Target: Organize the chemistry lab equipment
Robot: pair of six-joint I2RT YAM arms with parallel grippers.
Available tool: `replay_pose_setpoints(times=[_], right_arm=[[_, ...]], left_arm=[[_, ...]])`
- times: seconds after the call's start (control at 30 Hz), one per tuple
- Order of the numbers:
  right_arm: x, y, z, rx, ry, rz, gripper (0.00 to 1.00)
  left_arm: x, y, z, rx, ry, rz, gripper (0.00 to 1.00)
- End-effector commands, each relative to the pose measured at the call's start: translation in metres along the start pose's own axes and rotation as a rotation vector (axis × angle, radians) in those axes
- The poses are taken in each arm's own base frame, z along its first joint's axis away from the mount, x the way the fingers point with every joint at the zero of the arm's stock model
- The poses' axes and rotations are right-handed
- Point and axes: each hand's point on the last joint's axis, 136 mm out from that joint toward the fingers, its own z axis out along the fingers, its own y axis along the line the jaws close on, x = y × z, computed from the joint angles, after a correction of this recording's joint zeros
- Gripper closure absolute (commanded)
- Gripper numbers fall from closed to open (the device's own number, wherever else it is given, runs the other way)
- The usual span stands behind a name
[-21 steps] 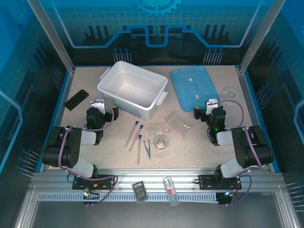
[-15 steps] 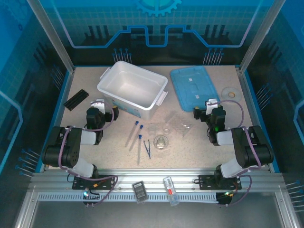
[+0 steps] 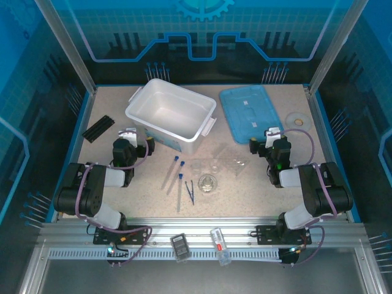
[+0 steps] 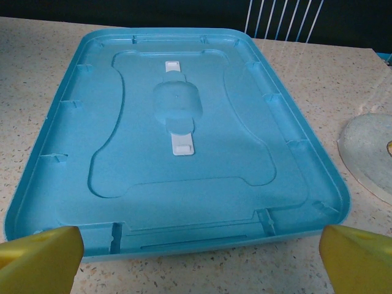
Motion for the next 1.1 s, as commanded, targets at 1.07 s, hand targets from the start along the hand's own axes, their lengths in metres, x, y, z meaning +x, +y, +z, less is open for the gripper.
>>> replay_pose_setpoints(times=[1.07], right_arm=[[-0.071,-0.042,-0.062,0.418,0.178,0.184,0.0]], left_arm=[[-0.049,-0.01,-0.091,-0.192,-0.009,-0.052,0.01]])
